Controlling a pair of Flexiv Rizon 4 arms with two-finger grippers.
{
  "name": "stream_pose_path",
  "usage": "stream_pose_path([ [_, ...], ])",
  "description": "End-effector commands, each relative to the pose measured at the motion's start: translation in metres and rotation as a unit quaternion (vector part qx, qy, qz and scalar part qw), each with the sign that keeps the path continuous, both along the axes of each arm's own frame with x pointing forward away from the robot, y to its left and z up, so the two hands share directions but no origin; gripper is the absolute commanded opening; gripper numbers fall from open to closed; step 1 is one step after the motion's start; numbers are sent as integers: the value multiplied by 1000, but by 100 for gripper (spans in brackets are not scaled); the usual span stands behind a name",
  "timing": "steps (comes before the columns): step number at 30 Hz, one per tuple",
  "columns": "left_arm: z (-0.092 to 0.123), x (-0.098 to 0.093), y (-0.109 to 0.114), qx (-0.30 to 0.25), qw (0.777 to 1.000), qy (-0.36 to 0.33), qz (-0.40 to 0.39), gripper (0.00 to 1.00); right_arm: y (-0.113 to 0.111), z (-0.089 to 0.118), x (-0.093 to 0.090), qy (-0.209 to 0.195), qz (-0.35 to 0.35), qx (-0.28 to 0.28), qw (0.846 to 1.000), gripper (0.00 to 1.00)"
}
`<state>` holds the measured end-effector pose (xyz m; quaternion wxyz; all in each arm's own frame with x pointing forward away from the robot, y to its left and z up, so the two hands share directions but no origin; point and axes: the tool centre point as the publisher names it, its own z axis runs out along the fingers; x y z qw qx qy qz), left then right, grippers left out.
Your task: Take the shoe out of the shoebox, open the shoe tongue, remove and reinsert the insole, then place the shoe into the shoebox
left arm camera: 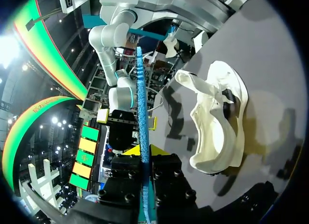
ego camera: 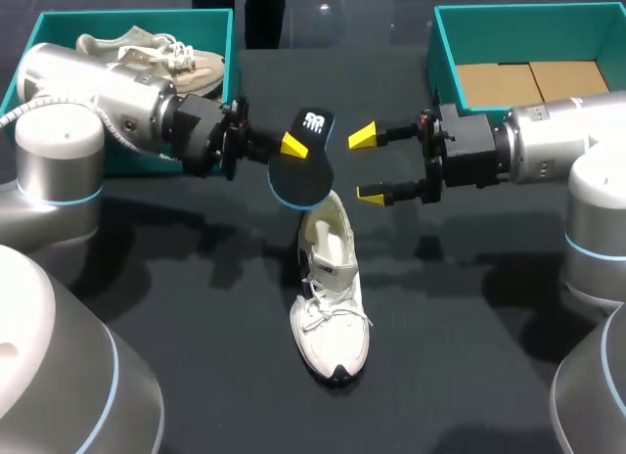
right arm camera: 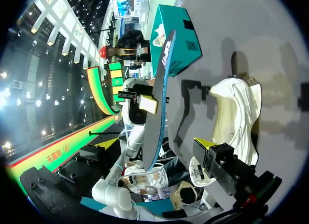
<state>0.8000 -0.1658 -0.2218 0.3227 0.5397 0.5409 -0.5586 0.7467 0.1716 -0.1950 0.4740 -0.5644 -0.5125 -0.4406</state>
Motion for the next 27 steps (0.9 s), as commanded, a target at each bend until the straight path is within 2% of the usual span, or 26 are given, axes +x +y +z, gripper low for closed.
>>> stream_pose_path([
  [1,1,-3,1,1,1000,-1,3,0,1,-1,0,0,0,-2,1000,100],
  [4,2,-5,-3,-7,1000,-26,0,0,1,-1,0,0,0,-2,1000,100],
  [9,5,-1,-10,-49,997,-60,-24,0,7,0,1,14,7,7,1000,100],
  [14,12,2,-16,-44,993,-106,-31,0,8,-2,-2,31,0,17,999,100],
  [23,14,4,-16,-39,994,-98,-32,0,8,-2,-3,35,-1,11,999,100],
  [27,10,6,-20,-46,994,-96,-31,0,17,-1,-3,20,10,6,1000,100],
])
